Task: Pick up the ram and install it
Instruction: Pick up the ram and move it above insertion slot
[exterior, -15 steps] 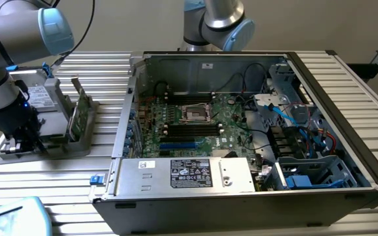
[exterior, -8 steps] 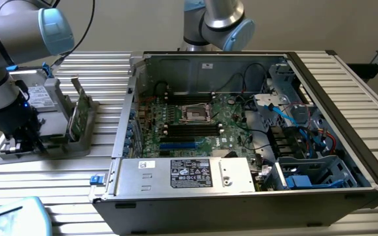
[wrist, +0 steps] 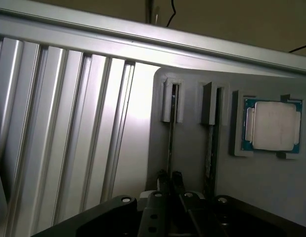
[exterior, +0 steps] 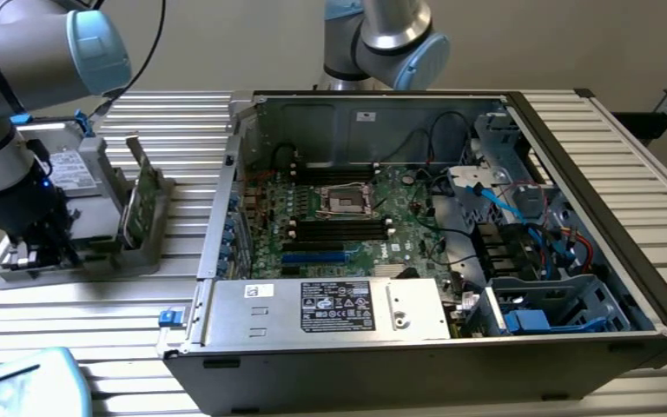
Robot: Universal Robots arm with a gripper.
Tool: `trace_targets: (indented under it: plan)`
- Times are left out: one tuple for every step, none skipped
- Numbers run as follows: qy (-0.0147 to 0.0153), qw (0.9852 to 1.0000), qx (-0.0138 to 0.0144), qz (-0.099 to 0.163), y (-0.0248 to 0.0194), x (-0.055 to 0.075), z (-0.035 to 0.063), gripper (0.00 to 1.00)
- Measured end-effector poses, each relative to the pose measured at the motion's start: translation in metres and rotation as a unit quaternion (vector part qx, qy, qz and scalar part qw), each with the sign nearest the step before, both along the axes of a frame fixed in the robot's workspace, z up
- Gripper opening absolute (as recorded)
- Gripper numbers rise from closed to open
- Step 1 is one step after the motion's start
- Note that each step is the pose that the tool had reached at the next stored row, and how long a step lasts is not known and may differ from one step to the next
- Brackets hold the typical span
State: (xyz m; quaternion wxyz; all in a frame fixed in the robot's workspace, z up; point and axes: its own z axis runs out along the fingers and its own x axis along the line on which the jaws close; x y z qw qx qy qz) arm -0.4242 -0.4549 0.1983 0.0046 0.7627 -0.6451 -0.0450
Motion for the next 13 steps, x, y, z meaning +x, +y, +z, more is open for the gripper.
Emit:
trace_targets:
  plan:
    - [0.0005,1.0,0.0017,0.0,-0.0001,0.0,0.0012,0.14]
    - [0.0013,1.0,0.0033,0.0,-0.0002,0.0,0.0025,0.14]
    - [0.0022,1.0,0.0047,0.0,-0.0003,0.0,0.0038,0.14]
    - [0.0034,1.0,0.0057,0.0,-0.0005,0.0,0.0049,0.14]
    - [0.0049,1.0,0.0066,0.0,-0.0007,0.0,0.0059,0.14]
    - [0.0065,1.0,0.0071,0.0,-0.0008,0.001,0.0067,0.14]
    - [0.008,0.9999,0.0075,0.0,-0.0009,0.001,0.0075,0.14]
    - [0.0098,0.9999,0.0078,0.0,-0.0011,0.001,0.0083,0.14]
    - [0.0116,0.9999,0.008,0.0,-0.0013,0.001,0.0093,0.14]
    - [0.0136,0.9999,0.0081,0.0,-0.0015,0.001,0.0103,0.14]
    - [0.0153,0.9998,0.0083,0.0,-0.0016,0.002,0.011,0.14]
    - [0.0171,0.9998,0.0084,0.0,-0.0017,0.002,0.0119,0.14]
    - [0.0189,0.9998,0.0085,0.0,-0.0017,0.002,0.0127,0.14]
